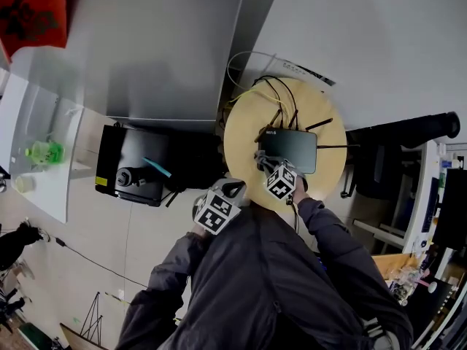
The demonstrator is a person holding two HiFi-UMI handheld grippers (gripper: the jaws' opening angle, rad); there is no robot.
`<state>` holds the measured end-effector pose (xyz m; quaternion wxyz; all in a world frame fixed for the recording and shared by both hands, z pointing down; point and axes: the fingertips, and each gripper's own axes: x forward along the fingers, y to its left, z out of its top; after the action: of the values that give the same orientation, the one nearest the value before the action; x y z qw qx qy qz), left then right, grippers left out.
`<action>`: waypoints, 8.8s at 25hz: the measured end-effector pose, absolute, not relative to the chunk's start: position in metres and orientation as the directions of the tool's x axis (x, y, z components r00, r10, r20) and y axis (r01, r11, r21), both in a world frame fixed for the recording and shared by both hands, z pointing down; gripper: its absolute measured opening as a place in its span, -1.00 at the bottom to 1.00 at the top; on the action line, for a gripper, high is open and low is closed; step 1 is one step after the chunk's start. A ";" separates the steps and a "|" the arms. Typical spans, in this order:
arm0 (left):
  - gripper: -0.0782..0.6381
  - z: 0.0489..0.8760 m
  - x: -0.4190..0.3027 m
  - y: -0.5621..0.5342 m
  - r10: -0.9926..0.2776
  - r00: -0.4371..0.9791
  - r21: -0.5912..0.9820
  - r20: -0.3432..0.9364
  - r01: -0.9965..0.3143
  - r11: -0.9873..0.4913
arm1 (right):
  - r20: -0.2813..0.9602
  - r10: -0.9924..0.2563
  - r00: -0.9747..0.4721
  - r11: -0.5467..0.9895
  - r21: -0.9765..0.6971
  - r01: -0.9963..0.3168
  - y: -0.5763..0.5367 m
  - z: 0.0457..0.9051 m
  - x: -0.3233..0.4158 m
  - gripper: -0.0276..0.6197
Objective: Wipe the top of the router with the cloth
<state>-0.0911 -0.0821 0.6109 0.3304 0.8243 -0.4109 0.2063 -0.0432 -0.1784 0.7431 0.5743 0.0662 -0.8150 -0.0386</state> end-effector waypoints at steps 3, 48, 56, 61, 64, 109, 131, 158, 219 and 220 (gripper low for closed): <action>-0.78 0.613 -0.089 -0.082 -0.529 0.592 0.381 0.608 -0.802 -0.459 | 0.929 -0.154 -0.337 0.988 0.141 -0.063 -0.165 0.744 -0.039 -0.81; -0.78 0.614 -0.074 -0.091 -0.546 0.505 0.346 0.669 -0.861 -0.373 | 0.915 -0.103 -0.390 0.993 0.075 -0.086 -0.213 0.740 -0.022 -0.81; -0.78 0.613 -0.072 -0.093 -0.511 0.552 0.345 0.659 -0.825 -0.448 | 0.914 -0.109 -0.391 0.990 0.066 -0.122 -0.177 0.740 -0.009 -0.81; -0.78 0.613 -0.078 -0.090 -0.514 0.551 0.345 0.658 -0.827 -0.444 | 0.918 -0.092 -0.385 0.993 0.055 -0.104 -0.168 0.741 -0.006 -0.81; -0.78 0.613 -0.085 -0.090 -0.534 0.533 0.348 0.656 -0.842 -0.412 | 0.914 -0.056 -0.402 0.995 0.019 -0.094 -0.178 0.739 -0.007 -0.81; -0.78 0.611 -0.041 -0.093 -0.433 0.603 0.323 0.670 -0.762 -0.561 | 0.904 -0.192 -0.383 0.962 0.095 -0.257 -0.179 0.742 0.038 -0.81; -0.78 0.619 -0.051 -0.083 -0.610 0.378 0.353 0.697 -0.920 -0.167 | 0.914 -0.175 -0.365 0.976 0.113 -0.185 -0.341 0.744 0.033 -0.81; -0.78 0.617 -0.025 -0.104 -0.375 0.643 0.345 0.667 -0.714 -0.610 | 0.900 -0.251 -0.357 0.886 0.066 -0.458 -0.206 0.740 0.083 -0.81; -0.78 0.616 -0.057 -0.095 -0.416 0.610 0.335 0.674 -0.754 -0.564 | 0.907 -0.312 -0.282 0.835 0.121 -0.536 -0.231 0.742 0.135 -0.81; -0.78 0.616 -0.061 -0.094 -0.419 0.609 0.335 0.674 -0.757 -0.562 | 0.908 -0.314 -0.276 0.834 0.125 -0.538 -0.231 0.742 0.136 -0.81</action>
<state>-0.0614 -0.0939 0.6157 0.3116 0.8410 -0.3495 0.2711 0.1357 -0.2309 0.7422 0.5383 0.2689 -0.7919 0.1038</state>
